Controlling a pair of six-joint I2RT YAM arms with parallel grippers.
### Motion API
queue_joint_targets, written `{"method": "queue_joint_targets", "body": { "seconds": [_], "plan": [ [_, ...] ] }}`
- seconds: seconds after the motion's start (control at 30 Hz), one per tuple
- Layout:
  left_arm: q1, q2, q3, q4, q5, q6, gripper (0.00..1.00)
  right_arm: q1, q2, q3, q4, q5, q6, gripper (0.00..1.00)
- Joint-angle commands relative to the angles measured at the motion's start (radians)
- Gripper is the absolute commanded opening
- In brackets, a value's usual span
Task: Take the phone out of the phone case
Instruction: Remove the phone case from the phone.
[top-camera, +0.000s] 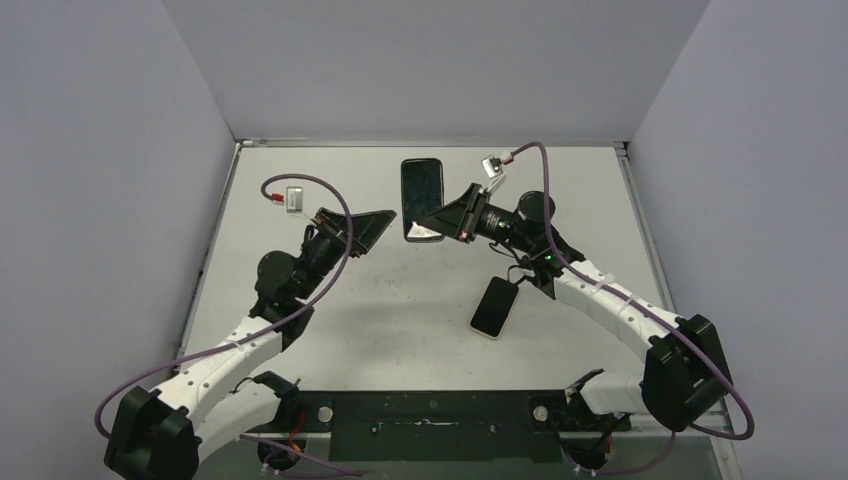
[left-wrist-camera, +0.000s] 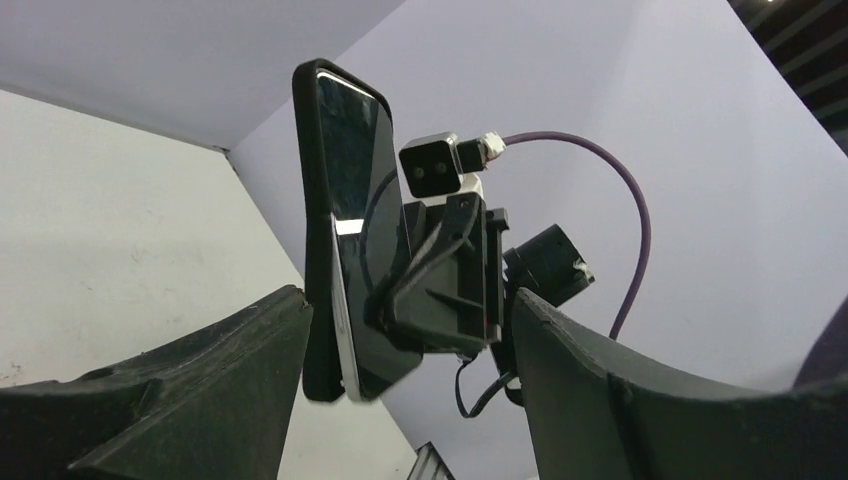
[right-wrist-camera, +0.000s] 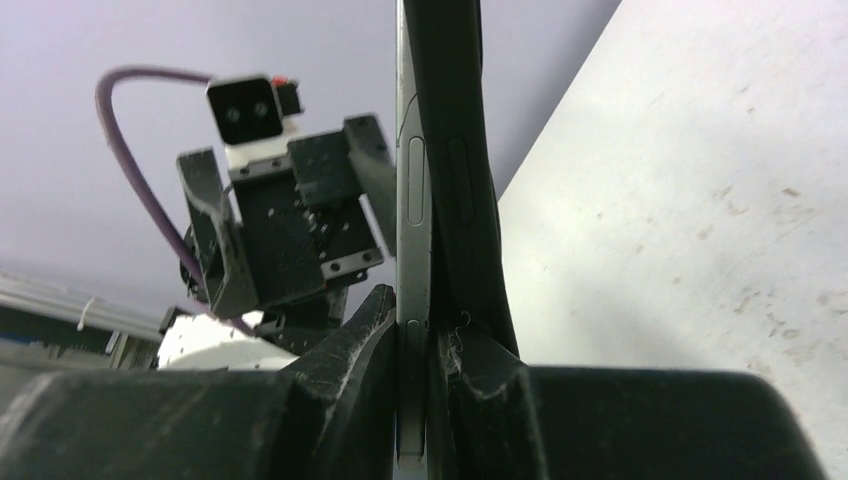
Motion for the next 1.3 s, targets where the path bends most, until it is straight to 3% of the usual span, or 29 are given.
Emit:
{"method": "queue_joint_targets", "body": {
  "seconds": [0.0, 0.27, 0.87, 1.27],
  "plan": [
    [0.013, -0.070, 0.000, -0.075, 0.059, 0.094, 0.71, -0.037, -0.059, 0.017, 0.100, 0.063, 0.028, 0.00],
    [0.012, -0.072, -0.014, -0.165, 0.107, 0.149, 0.73, -0.043, -0.064, 0.033, 0.129, 0.058, 0.053, 0.00],
    [0.007, 0.065, 0.027, -0.186, 0.117, 0.157, 0.73, -0.040, -0.069, 0.043, 0.165, 0.039, 0.071, 0.00],
    [0.003, 0.106, 0.038, -0.027, 0.180, 0.146, 0.72, -0.037, -0.066, 0.037, 0.168, 0.028, 0.068, 0.00]
  ]
}}
